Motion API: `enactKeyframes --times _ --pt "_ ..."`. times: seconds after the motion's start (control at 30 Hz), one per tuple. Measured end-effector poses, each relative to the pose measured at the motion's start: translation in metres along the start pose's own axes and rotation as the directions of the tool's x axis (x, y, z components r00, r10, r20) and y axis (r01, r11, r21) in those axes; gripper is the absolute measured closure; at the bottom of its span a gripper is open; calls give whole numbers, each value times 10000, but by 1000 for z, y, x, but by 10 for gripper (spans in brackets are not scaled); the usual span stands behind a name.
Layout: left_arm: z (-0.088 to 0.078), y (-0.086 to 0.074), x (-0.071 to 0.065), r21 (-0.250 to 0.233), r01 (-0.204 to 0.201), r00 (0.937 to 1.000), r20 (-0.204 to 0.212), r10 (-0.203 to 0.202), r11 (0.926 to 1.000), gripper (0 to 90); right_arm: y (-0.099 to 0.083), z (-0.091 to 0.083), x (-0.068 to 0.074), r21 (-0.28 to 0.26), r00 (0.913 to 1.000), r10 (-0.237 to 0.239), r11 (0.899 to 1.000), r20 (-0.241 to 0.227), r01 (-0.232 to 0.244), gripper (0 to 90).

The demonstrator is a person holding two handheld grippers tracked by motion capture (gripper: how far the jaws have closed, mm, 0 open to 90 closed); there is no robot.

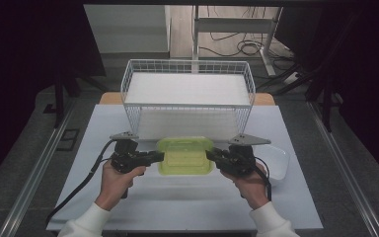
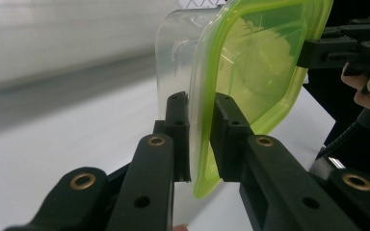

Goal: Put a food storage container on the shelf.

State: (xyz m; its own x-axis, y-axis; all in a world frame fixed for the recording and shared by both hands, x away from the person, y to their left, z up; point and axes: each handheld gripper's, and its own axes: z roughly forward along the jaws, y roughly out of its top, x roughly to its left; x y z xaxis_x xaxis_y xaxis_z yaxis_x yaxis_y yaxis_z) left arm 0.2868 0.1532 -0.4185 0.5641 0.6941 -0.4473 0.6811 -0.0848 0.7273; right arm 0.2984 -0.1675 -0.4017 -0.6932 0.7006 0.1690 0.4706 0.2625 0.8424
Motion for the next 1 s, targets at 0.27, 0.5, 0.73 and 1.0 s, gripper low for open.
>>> enactKeyframes --times 0.27,0.5,0.73,1.0 --pt "-5 13 -5 -215 -169 9997 158 172 9996 785 17 -15 1 -591 9992 -388 9975 -21 386 770" --pt "-12 39 -9 -391 -520 9985 133 526 9979 787 33 -20 -5 -1033 9990 -432 9938 -85 421 773" --pt "-23 62 -13 -651 -652 9977 156 663 9957 787 57 -27 -5 -1506 9991 -397 9879 -121 374 776" --pt "-37 91 -16 -1016 -688 9974 127 704 9924 791 93 -33 -5 -1797 9966 -816 9806 -85 788 774"
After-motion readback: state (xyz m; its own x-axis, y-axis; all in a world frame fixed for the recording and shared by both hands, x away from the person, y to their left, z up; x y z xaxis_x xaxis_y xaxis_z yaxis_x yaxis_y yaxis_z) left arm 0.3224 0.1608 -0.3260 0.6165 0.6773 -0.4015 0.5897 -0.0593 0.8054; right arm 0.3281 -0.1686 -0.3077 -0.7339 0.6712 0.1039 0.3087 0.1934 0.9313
